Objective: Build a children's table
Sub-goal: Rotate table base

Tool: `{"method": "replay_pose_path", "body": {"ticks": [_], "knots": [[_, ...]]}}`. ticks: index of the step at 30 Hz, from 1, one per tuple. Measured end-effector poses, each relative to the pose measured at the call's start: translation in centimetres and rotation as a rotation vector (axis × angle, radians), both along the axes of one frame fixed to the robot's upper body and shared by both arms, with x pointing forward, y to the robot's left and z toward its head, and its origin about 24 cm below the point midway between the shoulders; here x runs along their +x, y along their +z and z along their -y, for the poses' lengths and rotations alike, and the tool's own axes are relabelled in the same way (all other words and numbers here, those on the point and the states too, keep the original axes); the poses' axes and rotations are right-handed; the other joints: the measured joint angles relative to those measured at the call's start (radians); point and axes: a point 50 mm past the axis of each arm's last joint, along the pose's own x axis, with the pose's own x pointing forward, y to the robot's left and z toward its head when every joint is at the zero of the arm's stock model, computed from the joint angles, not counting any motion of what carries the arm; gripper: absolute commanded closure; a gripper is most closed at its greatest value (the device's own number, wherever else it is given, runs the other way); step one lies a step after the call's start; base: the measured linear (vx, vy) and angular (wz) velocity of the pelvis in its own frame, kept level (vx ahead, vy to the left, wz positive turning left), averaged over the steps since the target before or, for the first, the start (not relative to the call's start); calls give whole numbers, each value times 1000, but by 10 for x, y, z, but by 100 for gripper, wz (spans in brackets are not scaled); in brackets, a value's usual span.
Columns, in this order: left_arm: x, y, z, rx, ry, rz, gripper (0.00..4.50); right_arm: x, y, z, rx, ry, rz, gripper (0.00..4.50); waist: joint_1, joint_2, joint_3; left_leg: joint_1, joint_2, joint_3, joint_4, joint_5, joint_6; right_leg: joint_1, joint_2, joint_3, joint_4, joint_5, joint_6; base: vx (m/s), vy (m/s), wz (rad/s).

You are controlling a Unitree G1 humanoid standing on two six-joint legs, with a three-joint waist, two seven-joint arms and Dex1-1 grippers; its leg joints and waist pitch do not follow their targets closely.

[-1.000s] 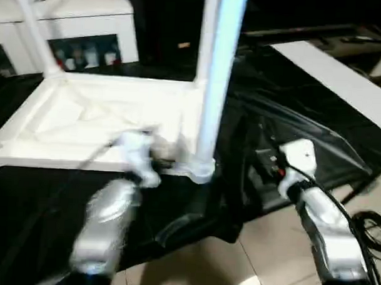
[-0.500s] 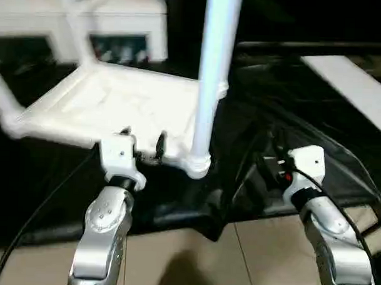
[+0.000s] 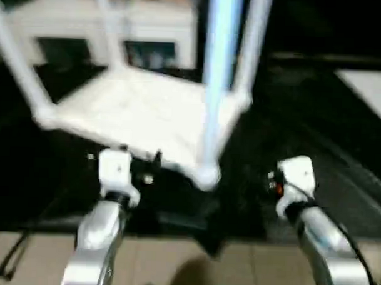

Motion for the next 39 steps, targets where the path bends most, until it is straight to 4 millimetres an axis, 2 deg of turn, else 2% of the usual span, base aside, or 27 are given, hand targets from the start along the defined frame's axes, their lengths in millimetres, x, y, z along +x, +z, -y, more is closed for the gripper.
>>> {"method": "replay_pose_path", "body": {"ticks": [1, 2, 3, 4, 5, 6, 7, 8, 9, 10, 11, 12, 14, 15, 16, 19, 21, 23, 25, 28, 30, 31, 32, 33, 34, 36, 39], "knots": [[0, 1, -6, 16, 14, 5, 3, 3, 3, -5, 13, 9, 12, 82, -5, 6, 2, 7, 1, -17, 1, 43, -38, 2, -5, -28, 11, -10, 9, 243, 61, -5], [0, 0, -21, 41, 59, -4, 3, 4, 5, -18, 41, 52, 22, 82, -27, -16, -3, 10, -14, -20, 7, 25, -30, -51, -38, -53, 107, -18, 22, 243, 61, -5], [0, -1, -25, 42, 72, -14, 3, 2, 5, -20, 47, 59, 20, 82, -45, -14, -4, 17, -16, -23, 7, 16, -25, -92, -46, -66, 161, -13, 36, 232, 35, -6], [0, -2, -25, 40, 72, -16, 3, 1, 4, -19, 43, 54, 15, 82, -61, -14, -3, 29, -16, -23, 1, 7, -24, -132, -54, -69, 174, -5, 51, 196, 35, -3], [1, 0, -23, 40, 67, -11, 3, 0, 3, -17, 39, 48, 12, 82, -84, -19, -4, 49, -23, -20, -7, -2, -25, -186, -71, -70, 171, 11, 74, 196, 35, -3], [3, 2, -22, 41, 61, -1, 3, 0, 3, -15, 36, 41, 11, 82, -96, -32, -2, 65, -31, -14, -15, -8, -24, -222, -82, -65, 157, 27, 78, 178, 6, 0], [4, 5, -22, 44, 58, 9, 3, 0, 3, -14, 34, 37, 11, 82, -107, -50, 0, 83, -42, -1, -26, -13, -29, -241, -98, -62, 120, 57, 71, 153, -64, -1], [6, 6, -22, 37, 51, 15, 3, 0, 3, -14, 35, 31, 12, 82, -118, -75, 5, 101, -56, 14, -32, -25, -38, -250, -113, -46, 52, 126, 43, 153, -64, -1], [6, 6, -19, 19, 36, 14, 3, 0, 2, -11, 31, 20, 10, 82, -120, -92, 4, 109, -61, 17, -14, -43, -12, -235, -112, -29, 39, 190, 8, 152, -125, 0], [6, 5, -13, 4, -3, 5, 3, 0, 0, -9, 25, 10, 4, 82, -113, -81, 4, 108, -54, 10, 11, -56, 18, -225, -98, -22, 37, 179, 6, 184, -97, 3], [6, 5, -12, 11, -50, 1, 3, 1, -1, -6, 22, -5, 0, 82, -109, -76, 2, 90, -53, -6, 26, -45, 8, -216, -90, -16, 38, 175, 0, 184, -97, 3], [6, 5, -14, 15, -70, 4, 3, 1, -1, -6, 25, -4, -1, 82, -108, -72, 1, 77, -48, -17, 17, -25, -15, -211, -83, -15, 39, 175, 3, 165, -50, 6], [4, 9, -20, 29, -146, 24, 3, 2, 1, -9, 44, 7, 3, 82, -96, -55, -1, 39, -13, -20, -28, 33, -96, -208, -59, -19, 37, 172, 3, 87, -26, 11], [2, 9, -24, 31, -184, 23, 3, 2, 1, -11, 52, 16, 4, 82, -90, -51, 0, 30, 0, -17, -26, 37, -100, -208, -54, -22, 31, 172, 3, 0, 0, 0], [0, 9, -26, 33, -245, 21, 3, 1, 1, -14, 60, 41, -1, 82, -87, -49, 0, 26, 3, -17, -25, 36, -100, -207, -54, -26, 23, 174, 5, 0, 0, 0], [-4, 12, -32, 56, -454, -16, 3, -1, 2, -13, 86, 128, -21, 82, -77, -38, 6, 25, 15, -6, -26, 36, -99, -199, -60, -40, 6, 178, 1, 0, 0, 0], [-3, 15, -31, 75, -584, -54, 3, -2, 6, -8, 74, 180, -16, 82, -75, -29, 12, 30, 25, 21, -33, 39, -94, -193, -69, -41, 5, 173, -5, -18, 8, 9], [-1, 16, -27, 161, -780, -127, 3, -4, 10, 6, 45, 237, -29, 82, -73, -23, 17, 42, 31, 47, -41, 41, -91, -185, -78, -39, 5, 172, -3, 0, 0, 0], [0, 14, -23, 203, -873, -161, 3, -5, 12, 19, 22, 255, -35, 82, -77, -20, 18, 49, 31, 62, -48, 43, -88, -184, -88, -38, 6, 172, -3, 0, 0, 0], [-1, 0, -9, 262, -1079, -241, 3, -8, 9, 34, -60, 366, -101, 82, -81, -19, 18, 50, 34, 71, -50, 50, -81, -182, -92, -39, 6, 173, -2, 0, 0, 0], [-2, -8, -6, 248, -1150, -281, 3, -11, 9, 33, -76, 445, -125, 82, -89, -30, 21, 46, 35, 73, -54, 56, -82, -184, -92, -40, 7, 173, -1, 0, 0, 0], [1, -9, -6, 248, -1170, -279, 20, -12, 9, 32, -89, 488, -140, 82, -88, -33, 21, 46, 36, 73, -55, 57, -82, -185, -92, -41, 7, 174, 0, 0, 0, 0], [9, -9, -7, 283, -1180, -270, 32, -12, 9, 30, -108, 562, -166, 82, -87, -44, 24, 44, 38, 73, -57, 60, -83, -188, -92, -43, 7, 174, 0, 0, 0, 0], [12, -9, -7, 296, -1179, -268, 32, -11, 9, 29, -115, 581, -172, 82, -88, -49, 25, 43, 38, 74, -57, 61, -83, -188, -92, -44, 7, 175, -1, 0, 0, 0], [23, -6, -12, 347, -1170, -264, 39, -5, 15, 25, -132, 653, -173, 82, -87, -62, 25, 42, 40, 74, -60, 67, -82, -191, -89, -45, 7, 176, -2, 0, 0, 0], [28, -5, -22, 398, -1166, -276, 69, 0, 22, 12, -145, 739, -136, 82, -87, -69, 21, 42, 43, 74, -60, 69, -81, -190, -87, -45, 5, 176, -3, 0, 0, 0], [35, -5, -30, 448, -1193, -317, 83, 0, 17, 3, -144, 837, -166, 82, -74, -77, 22, 41, 43, 75, -60, 71, -76, -195, -88, -46, 4, 176, -3, 0, 0, 0]]}}
